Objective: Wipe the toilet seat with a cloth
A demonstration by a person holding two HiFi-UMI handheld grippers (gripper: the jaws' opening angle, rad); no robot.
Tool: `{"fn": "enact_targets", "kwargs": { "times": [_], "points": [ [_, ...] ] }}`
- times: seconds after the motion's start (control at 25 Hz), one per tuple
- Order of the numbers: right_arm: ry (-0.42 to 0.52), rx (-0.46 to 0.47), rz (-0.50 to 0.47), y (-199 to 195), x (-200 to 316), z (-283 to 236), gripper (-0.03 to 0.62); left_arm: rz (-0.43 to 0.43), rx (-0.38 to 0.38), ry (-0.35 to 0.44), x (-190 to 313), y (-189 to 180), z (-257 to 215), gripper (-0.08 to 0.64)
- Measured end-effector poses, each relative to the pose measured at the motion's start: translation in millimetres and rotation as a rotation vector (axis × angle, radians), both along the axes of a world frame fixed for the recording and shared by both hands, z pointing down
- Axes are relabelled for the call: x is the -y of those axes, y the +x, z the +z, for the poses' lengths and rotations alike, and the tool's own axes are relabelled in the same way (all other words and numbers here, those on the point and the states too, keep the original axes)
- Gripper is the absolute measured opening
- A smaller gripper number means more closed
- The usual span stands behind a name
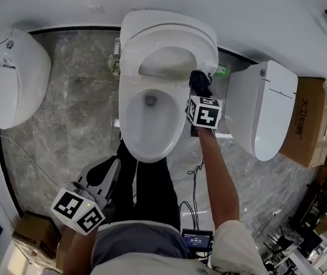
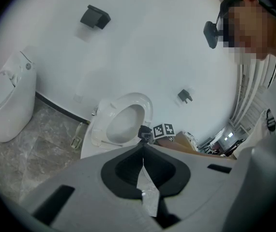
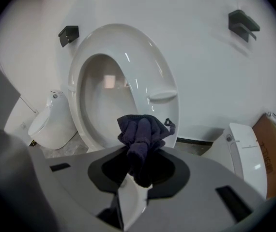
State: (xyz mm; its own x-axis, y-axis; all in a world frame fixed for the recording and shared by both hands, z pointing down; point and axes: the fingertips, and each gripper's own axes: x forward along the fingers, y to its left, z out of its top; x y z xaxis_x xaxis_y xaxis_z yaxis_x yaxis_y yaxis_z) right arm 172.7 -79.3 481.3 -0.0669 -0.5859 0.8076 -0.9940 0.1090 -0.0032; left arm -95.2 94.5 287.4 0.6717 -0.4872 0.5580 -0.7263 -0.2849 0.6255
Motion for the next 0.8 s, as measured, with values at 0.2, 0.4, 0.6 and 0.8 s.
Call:
{"fn": "enact_targets", "kwargs": {
  "times": [0.2,0.4,0.6,0.8],
  "points": [
    [0.023,-0.007,-0.033,-5.2,12.4,-29.0,0.083,0.005,-0.006,0.026,1.9,2.5,-14.8,0.009],
    [0.024,-0.02,-0.061,-9.0,22.8,-52.9,0.083,0.002,-0.011,0.047,4.6,0.4,-29.6,0.009],
    [0.036,-0.04,-0.104,-14.6,34.8,-74.4,0.083,-0.01,-0.006,0.065,7.7,-8.5,-36.1,0.009],
    [0.067,-0.009,-0.124,-16.0,39.5,-99.6,0.083,0.033,0.021,0.108,22.7,-5.0,-35.6,0.009]
  ]
}}
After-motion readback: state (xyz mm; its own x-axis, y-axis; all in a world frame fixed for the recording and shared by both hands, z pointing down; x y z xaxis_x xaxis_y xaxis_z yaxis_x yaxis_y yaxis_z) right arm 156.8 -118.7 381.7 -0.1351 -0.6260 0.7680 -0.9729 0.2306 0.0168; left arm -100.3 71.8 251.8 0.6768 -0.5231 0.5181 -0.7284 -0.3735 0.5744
